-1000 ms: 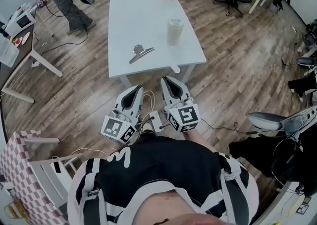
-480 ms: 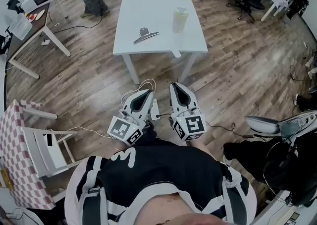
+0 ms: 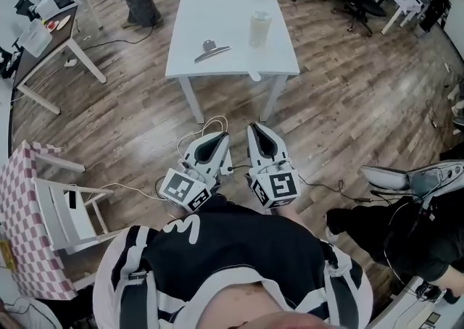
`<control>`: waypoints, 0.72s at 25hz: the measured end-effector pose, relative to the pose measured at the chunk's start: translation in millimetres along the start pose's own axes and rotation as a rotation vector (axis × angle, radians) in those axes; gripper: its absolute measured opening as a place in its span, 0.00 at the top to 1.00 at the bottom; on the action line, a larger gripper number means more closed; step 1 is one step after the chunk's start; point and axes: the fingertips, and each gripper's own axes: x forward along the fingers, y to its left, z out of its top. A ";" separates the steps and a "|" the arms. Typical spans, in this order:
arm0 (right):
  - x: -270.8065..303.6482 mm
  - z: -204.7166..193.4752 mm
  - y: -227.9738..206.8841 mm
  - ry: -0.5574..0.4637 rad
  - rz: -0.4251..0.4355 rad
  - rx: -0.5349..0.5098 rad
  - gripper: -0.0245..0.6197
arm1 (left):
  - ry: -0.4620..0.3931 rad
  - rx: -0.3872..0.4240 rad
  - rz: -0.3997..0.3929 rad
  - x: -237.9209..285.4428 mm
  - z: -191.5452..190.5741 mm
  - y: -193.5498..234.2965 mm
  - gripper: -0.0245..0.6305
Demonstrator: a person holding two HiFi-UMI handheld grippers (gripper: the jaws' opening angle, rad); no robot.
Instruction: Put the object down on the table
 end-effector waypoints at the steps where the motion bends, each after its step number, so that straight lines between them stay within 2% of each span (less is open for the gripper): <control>1: -0.5 -1.2 -0.1 0.004 0.000 0.004 0.92 | 0.005 -0.003 -0.001 -0.2 -1.9 -0.6 0.96; 8: -2.9 3.1 9.4 -0.013 0.015 -0.006 0.92 | -0.013 0.006 0.004 -10.4 1.3 -4.9 0.96; 18: -20.5 -10.1 44.9 0.025 0.031 0.001 0.92 | -0.011 -0.010 0.042 -51.3 -2.0 -6.6 0.96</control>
